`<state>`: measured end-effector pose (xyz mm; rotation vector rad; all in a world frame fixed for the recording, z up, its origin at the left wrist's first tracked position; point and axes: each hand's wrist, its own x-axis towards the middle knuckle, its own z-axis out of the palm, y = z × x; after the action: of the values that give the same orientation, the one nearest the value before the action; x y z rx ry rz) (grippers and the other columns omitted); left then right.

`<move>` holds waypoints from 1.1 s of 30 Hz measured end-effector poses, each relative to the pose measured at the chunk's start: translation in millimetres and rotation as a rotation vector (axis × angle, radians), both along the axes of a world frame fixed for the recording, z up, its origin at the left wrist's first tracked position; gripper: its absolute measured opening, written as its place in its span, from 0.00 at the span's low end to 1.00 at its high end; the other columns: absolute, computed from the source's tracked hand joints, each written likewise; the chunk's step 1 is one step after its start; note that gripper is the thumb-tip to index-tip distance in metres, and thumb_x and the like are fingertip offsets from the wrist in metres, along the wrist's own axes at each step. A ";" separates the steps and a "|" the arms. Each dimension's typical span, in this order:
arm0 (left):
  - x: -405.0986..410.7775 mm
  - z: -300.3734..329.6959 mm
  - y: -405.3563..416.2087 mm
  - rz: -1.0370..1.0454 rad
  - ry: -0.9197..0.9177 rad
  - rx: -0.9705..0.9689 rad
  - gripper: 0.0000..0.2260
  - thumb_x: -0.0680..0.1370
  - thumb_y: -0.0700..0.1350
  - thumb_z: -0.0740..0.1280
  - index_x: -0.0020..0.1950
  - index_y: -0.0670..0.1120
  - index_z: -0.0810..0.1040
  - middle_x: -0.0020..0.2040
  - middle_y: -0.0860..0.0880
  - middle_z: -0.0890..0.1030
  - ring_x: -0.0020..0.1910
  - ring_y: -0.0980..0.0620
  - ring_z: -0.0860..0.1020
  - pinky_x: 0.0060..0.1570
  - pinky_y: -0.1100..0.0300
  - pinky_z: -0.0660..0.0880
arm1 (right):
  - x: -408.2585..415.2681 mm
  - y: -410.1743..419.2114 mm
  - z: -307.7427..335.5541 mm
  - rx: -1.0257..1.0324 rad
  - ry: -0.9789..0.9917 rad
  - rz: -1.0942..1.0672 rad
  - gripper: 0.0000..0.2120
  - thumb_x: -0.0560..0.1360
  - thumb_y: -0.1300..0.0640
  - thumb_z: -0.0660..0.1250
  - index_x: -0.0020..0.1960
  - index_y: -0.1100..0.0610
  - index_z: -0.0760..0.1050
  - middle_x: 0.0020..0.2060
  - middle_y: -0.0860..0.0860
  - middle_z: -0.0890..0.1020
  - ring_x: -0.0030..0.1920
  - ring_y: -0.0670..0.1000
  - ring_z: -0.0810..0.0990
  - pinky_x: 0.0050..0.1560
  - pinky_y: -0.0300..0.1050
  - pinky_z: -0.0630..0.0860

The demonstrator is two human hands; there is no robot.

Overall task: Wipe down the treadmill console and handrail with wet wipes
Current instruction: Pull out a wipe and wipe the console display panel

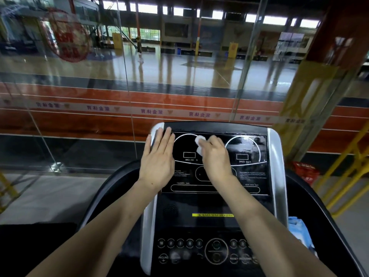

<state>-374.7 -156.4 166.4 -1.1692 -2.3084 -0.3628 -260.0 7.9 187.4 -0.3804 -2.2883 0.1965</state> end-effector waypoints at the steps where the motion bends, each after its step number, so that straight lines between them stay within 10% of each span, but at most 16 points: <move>1: 6.0 2.6 8.3 -0.016 -0.003 0.004 0.29 0.82 0.47 0.45 0.84 0.42 0.57 0.85 0.45 0.53 0.85 0.44 0.47 0.82 0.39 0.49 | 9.5 13.4 -0.3 -0.011 0.039 -0.022 0.16 0.70 0.71 0.75 0.53 0.56 0.83 0.39 0.51 0.69 0.42 0.56 0.72 0.37 0.50 0.75; 5: 21.1 12.1 36.9 -0.075 0.006 -0.049 0.31 0.81 0.48 0.44 0.85 0.43 0.54 0.86 0.46 0.52 0.85 0.45 0.46 0.82 0.41 0.46 | 47.8 66.6 0.9 -0.089 0.049 -0.133 0.14 0.79 0.68 0.64 0.59 0.56 0.82 0.48 0.49 0.68 0.49 0.49 0.67 0.53 0.56 0.76; 8: 23.4 19.0 52.0 -0.076 -0.001 -0.086 0.30 0.82 0.50 0.45 0.85 0.44 0.53 0.86 0.47 0.51 0.85 0.46 0.45 0.82 0.41 0.45 | 71.7 95.6 2.0 -0.207 0.085 -0.246 0.13 0.81 0.65 0.62 0.62 0.61 0.80 0.50 0.51 0.70 0.48 0.44 0.64 0.51 0.43 0.69; 14: 25.7 24.9 64.2 -0.069 -0.015 -0.136 0.28 0.84 0.48 0.50 0.85 0.46 0.52 0.86 0.49 0.49 0.85 0.48 0.44 0.82 0.42 0.44 | 52.6 64.9 4.1 -0.283 0.106 -0.274 0.13 0.80 0.66 0.62 0.60 0.60 0.80 0.52 0.55 0.75 0.50 0.50 0.71 0.57 0.52 0.74; 19: 31.7 25.9 72.0 -0.064 -0.005 -0.137 0.29 0.83 0.50 0.48 0.85 0.46 0.54 0.86 0.49 0.51 0.85 0.47 0.45 0.82 0.41 0.44 | 33.1 44.7 1.5 -0.068 0.018 -0.053 0.12 0.72 0.70 0.72 0.54 0.60 0.82 0.40 0.54 0.74 0.43 0.58 0.76 0.40 0.50 0.77; 22: 39.9 29.7 82.5 -0.114 0.004 -0.163 0.29 0.84 0.51 0.47 0.85 0.47 0.52 0.86 0.49 0.49 0.85 0.47 0.43 0.82 0.40 0.42 | 68.0 91.1 4.5 -0.091 0.039 -0.198 0.05 0.77 0.60 0.67 0.50 0.57 0.81 0.41 0.53 0.75 0.47 0.61 0.78 0.45 0.54 0.75; 33: 53.7 33.7 104.9 -0.159 -0.016 -0.169 0.29 0.85 0.51 0.53 0.85 0.47 0.52 0.86 0.49 0.47 0.85 0.47 0.42 0.82 0.40 0.43 | 120.5 117.6 -31.4 0.063 0.051 -0.351 0.13 0.71 0.76 0.70 0.50 0.62 0.81 0.35 0.52 0.71 0.37 0.55 0.68 0.39 0.51 0.72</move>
<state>-321.0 -51.5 200.1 -1.4422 -2.3023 -0.2378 -139.5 125.5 156.0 -0.7253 -2.1311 -0.0436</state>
